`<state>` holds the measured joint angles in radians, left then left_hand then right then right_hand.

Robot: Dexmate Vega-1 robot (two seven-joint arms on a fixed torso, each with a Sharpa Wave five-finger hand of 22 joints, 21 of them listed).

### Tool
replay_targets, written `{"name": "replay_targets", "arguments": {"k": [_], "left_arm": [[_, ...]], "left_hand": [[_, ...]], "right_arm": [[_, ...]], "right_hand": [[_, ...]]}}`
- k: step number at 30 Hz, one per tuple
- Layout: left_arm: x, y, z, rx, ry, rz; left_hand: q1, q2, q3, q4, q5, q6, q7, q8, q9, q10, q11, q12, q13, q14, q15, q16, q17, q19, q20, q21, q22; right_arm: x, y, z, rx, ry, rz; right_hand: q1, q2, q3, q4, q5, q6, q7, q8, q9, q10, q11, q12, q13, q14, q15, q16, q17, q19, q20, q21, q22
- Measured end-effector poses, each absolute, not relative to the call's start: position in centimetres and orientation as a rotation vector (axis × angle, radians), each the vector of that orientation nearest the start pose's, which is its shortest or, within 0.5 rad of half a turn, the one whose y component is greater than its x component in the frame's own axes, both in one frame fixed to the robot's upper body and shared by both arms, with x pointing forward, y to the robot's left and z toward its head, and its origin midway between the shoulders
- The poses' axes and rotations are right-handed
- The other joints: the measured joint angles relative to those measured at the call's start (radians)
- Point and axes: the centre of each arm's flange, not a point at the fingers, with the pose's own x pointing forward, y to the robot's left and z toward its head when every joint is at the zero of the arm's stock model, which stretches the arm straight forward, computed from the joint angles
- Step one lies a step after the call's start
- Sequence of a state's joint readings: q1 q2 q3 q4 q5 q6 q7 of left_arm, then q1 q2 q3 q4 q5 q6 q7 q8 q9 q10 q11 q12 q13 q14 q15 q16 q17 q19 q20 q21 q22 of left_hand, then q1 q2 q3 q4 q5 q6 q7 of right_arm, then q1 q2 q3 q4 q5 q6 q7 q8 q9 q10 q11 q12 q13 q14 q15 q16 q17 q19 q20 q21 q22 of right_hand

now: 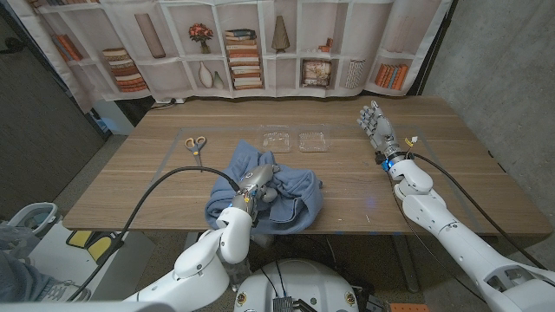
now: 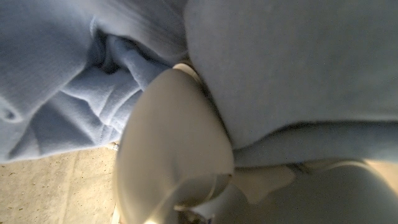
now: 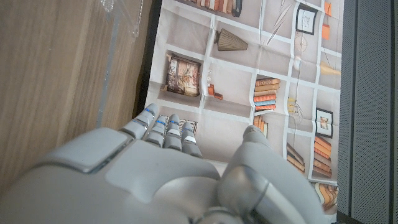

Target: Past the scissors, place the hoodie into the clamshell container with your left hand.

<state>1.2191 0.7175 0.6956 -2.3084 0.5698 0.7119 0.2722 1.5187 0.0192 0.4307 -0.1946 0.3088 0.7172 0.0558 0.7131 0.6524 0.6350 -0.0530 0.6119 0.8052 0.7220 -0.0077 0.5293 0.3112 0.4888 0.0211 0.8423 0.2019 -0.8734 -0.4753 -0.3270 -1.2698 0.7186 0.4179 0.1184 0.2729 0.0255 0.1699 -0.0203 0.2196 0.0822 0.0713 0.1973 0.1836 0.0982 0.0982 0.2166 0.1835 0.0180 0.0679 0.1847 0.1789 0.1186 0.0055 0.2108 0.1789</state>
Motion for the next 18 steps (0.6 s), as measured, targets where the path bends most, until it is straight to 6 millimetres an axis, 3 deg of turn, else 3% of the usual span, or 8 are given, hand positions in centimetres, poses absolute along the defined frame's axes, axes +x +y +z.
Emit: {"name": "replay_targets", "arguments": {"k": [14, 18], "left_arm": [[45.2, 12.9, -8.0, 1.079, -0.578, 0.093], [45.0, 12.9, -7.5, 1.079, -0.590, 0.094]], "left_hand": [[0.000, 0.000, 0.011, -0.011, 0.015, 0.019, 0.009, 0.005, 0.003, 0.000, 0.003, 0.006, 0.044, 0.020, 0.020, 0.000, 0.001, 0.037, 0.027, 0.031, 0.000], [0.000, 0.000, 0.015, -0.015, 0.015, 0.019, 0.009, 0.011, 0.005, -0.002, 0.005, 0.006, 0.053, 0.021, 0.021, 0.000, 0.001, 0.039, 0.029, 0.036, 0.000]], "right_arm": [[63.9, -29.9, -2.9, 0.140, -0.701, 0.245], [63.8, -29.9, -2.8, 0.140, -0.703, 0.247]], "right_hand": [[0.005, 0.005, -0.004, -0.004, 0.000, 0.000, 0.000, 0.000, 0.000, 0.004, -0.004, 0.000, 0.000, 0.004, 0.004, 0.000, 0.000, 0.000, 0.000, 0.000, 0.000], [0.005, 0.005, -0.004, -0.004, 0.000, 0.000, 0.000, 0.000, 0.000, 0.004, -0.004, 0.000, 0.000, 0.004, 0.004, 0.000, 0.000, 0.014, 0.014, 0.000, 0.000]]}}
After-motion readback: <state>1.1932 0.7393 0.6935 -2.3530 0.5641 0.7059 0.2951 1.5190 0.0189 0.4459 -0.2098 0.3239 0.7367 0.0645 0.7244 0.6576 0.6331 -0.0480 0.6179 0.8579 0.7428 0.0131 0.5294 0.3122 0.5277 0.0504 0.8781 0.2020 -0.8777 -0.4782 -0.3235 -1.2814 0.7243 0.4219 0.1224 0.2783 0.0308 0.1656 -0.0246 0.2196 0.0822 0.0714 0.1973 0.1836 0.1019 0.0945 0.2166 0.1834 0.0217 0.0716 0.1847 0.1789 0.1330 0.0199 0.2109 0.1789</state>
